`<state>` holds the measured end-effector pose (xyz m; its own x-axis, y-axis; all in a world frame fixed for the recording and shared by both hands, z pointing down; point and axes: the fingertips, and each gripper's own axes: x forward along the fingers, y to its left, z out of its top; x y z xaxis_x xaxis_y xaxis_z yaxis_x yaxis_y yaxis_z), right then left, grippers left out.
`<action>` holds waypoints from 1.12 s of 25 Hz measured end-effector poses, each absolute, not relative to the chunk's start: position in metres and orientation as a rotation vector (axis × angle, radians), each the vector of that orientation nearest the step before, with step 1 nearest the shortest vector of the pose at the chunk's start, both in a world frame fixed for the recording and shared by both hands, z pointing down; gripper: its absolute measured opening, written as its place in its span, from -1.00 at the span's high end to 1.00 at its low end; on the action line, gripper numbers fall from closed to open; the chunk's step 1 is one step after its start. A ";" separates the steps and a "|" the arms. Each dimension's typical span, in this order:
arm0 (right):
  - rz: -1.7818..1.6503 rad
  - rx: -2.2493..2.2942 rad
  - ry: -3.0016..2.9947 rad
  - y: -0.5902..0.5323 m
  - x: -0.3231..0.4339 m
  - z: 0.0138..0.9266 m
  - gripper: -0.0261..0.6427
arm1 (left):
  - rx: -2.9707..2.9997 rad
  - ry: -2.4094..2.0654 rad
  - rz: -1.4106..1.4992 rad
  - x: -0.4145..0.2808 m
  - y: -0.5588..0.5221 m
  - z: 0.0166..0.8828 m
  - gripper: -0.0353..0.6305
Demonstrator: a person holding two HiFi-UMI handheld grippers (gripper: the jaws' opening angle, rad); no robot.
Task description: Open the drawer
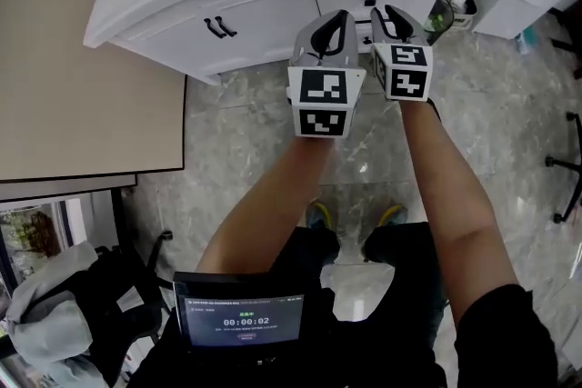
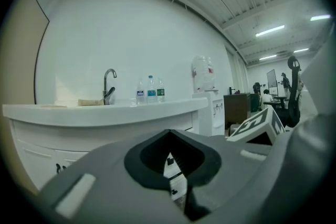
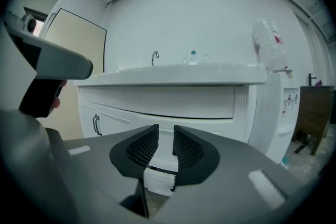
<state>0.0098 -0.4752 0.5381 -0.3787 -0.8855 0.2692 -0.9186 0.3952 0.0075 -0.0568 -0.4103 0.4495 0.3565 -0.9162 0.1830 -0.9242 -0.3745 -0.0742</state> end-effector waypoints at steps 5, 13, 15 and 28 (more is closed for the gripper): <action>0.261 1.669 -2.386 -0.539 0.006 0.627 0.53 | 2.482 -1.796 0.252 -0.081 -0.453 0.530 0.89; 0.247 1.711 -2.380 -0.585 0.001 0.684 0.44 | 2.498 -1.788 0.225 -0.087 -0.477 0.589 0.89; 0.234 1.721 -2.386 -0.591 -0.002 0.686 0.49 | 2.494 -1.778 0.219 -0.087 -0.483 0.597 0.89; 0.256 1.712 -2.364 -0.573 0.003 0.686 0.49 | 2.492 -1.738 0.192 -0.079 -0.481 0.595 0.89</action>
